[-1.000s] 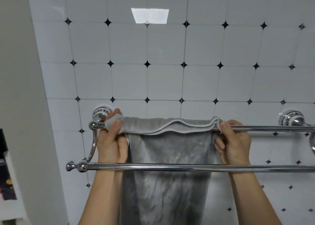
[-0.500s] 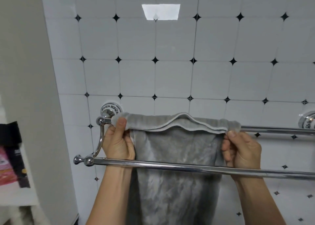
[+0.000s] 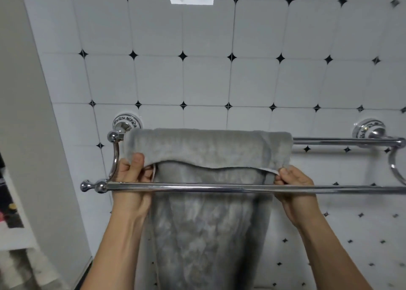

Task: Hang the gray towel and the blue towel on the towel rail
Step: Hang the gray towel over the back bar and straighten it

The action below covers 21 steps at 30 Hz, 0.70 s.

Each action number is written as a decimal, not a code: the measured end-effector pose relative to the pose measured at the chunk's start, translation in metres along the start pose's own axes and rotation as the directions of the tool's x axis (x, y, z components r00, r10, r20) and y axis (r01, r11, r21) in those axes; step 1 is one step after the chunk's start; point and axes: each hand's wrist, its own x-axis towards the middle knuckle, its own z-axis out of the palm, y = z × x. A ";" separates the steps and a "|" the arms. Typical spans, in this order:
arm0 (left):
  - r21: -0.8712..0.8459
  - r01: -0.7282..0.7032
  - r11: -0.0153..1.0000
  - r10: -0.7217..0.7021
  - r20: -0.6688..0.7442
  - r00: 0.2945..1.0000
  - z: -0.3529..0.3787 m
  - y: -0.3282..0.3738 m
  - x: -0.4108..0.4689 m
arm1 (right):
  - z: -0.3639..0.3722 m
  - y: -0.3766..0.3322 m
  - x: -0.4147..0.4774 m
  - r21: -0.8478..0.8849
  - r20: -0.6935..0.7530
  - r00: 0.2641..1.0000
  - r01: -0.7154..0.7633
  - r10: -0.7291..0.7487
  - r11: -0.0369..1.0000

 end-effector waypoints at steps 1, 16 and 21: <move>0.029 0.010 1.000 -0.010 -0.015 1.000 -0.007 0.003 -0.005 | -0.007 0.002 -0.005 -0.049 0.010 1.000 0.000 0.000 0.999; 0.676 0.286 0.679 -0.306 -0.093 0.947 -0.162 -0.007 -0.094 | -0.079 0.078 -0.116 -0.542 0.004 0.926 -0.315 0.378 0.779; 0.750 0.366 0.551 -0.401 -0.147 0.904 -0.190 -0.011 -0.102 | -0.083 0.098 -0.135 -0.584 -0.040 0.885 -0.397 0.463 0.708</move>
